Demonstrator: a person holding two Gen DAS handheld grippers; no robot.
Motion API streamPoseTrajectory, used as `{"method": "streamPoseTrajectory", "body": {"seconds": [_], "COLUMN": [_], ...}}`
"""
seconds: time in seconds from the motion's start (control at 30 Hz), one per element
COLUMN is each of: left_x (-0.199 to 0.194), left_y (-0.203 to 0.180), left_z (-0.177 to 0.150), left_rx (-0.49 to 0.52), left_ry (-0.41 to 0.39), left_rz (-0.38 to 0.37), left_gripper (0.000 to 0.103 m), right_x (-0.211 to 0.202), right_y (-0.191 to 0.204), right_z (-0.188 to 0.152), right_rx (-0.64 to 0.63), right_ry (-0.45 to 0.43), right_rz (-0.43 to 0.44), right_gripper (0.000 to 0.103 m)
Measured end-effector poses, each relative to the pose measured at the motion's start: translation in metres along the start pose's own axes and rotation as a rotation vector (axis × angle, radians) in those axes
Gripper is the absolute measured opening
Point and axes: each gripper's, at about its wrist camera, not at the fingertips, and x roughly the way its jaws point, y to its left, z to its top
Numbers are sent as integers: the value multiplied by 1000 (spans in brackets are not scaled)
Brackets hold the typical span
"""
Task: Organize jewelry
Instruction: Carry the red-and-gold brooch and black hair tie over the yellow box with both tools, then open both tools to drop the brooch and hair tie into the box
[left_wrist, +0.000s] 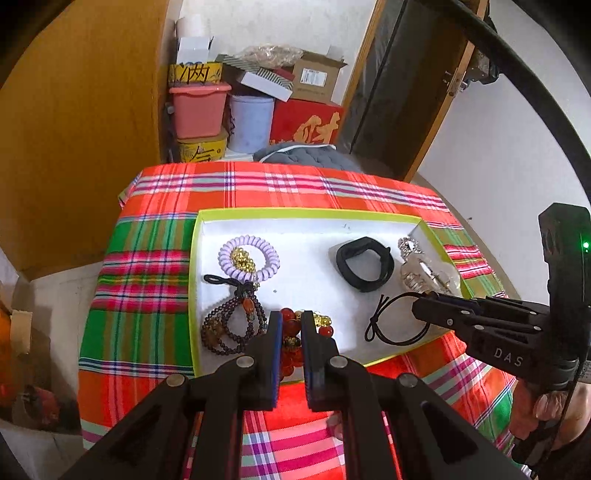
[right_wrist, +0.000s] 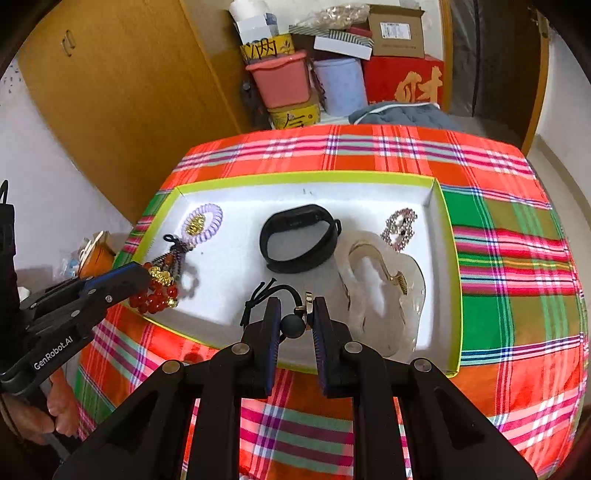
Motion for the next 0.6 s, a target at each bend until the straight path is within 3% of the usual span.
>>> {"method": "streamPoseTrajectory", "body": {"seconds": [0.53, 0.6], "left_x": [12, 10], "left_y": [7, 8], "left_z": [-3, -4], "left_rx": [-24, -31], "left_ry": [42, 42], "left_rz": [33, 34], "left_gripper": [10, 14], "right_x": [11, 8], "right_y": [-3, -2], "right_z": [-7, -8], "right_rx": [7, 2], "right_ry": [38, 35], "right_rz": [-1, -3], "right_gripper": [22, 24]}}
